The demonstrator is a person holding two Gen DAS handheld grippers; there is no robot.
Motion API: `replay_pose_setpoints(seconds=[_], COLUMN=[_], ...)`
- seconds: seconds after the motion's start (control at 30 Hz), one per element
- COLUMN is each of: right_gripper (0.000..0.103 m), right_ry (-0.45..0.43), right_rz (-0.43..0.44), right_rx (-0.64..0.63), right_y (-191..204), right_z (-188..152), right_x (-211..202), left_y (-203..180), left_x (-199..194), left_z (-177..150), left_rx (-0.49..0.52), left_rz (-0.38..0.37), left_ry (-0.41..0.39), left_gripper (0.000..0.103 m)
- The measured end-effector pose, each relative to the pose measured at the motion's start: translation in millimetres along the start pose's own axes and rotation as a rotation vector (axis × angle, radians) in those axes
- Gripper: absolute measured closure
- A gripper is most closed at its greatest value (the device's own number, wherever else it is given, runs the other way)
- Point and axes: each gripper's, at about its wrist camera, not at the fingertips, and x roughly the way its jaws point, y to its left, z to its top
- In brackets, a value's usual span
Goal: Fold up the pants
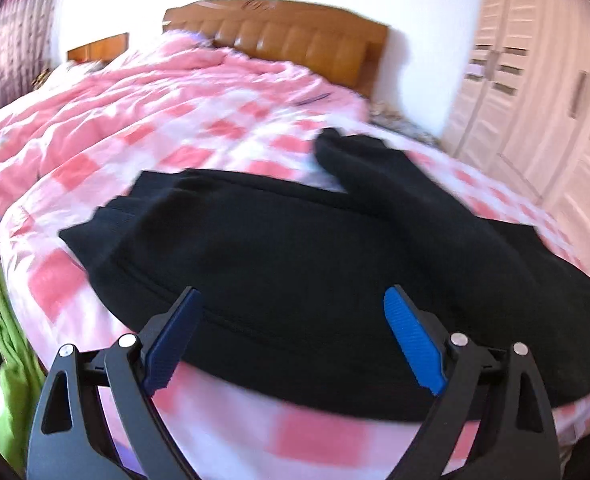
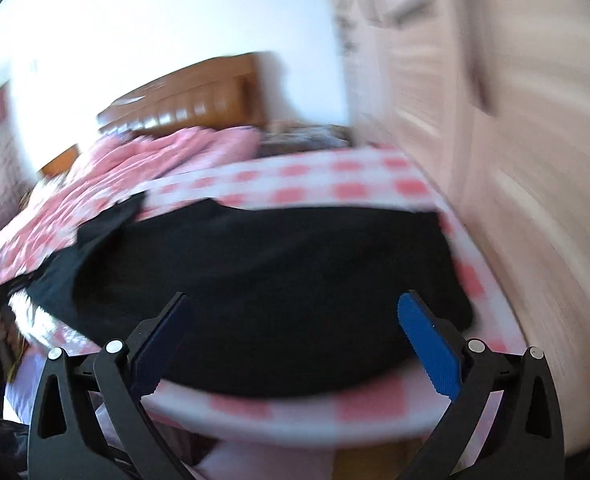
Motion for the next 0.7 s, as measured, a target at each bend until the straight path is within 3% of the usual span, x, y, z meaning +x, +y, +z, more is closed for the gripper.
replay_pose_setpoints(seconds=[0.07, 0.17, 0.2, 0.23, 0.3, 0.37, 0.5, 0.6, 0.63, 0.7], right_gripper=[0.004, 0.004, 0.004, 0.004, 0.004, 0.004, 0.004, 0.004, 0.004, 0.004], right_ry=[0.023, 0.068, 0.087, 0.107, 0.123, 0.186, 0.286, 0.353, 0.383, 0.353], right_rz=[0.042, 0.135, 0.158, 0.183, 0.184, 0.175, 0.084, 0.016, 0.030, 0.092], right_rx=[-0.068, -0.141, -0.165, -0.212, -0.281, -0.308, -0.317, -0.256, -0.198, -0.123], right_y=[29.1, 76.4, 89.6, 109.0, 133.4, 148.4, 144.0, 115.0, 99.3, 85.2], right_z=[19.2, 40.6, 44.2, 50.0, 58.3, 66.2, 69.5, 60.8, 57.9, 62.3], right_x=[24.0, 68.6, 80.0, 99.6, 128.0, 164.9, 225.2, 256.3, 263.6, 257.7], left_y=[23.9, 39.6, 41.4, 48.8, 67.1, 69.8, 71.3, 68.5, 67.4, 66.3], left_x=[23.6, 37.7, 43.6, 52.7, 58.6, 61.1, 62.5, 59.6, 59.8, 59.4], left_z=[8.3, 9.9, 9.3, 6.7, 10.0, 13.1, 15.4, 12.1, 12.3, 15.3], left_rx=[-0.030, -0.003, 0.030, 0.034, -0.035, -0.024, -0.017, 0.010, 0.015, 0.009], left_rz=[0.035, 0.056, 0.128, 0.181, 0.151, 0.182, 0.207, 0.217, 0.219, 0.221], left_ry=[0.063, 0.084, 0.105, 0.129, 0.149, 0.161, 0.158, 0.152, 0.150, 0.144], left_gripper=[0.011, 0.011, 0.018, 0.018, 0.018, 0.018, 0.018, 0.018, 0.018, 0.018])
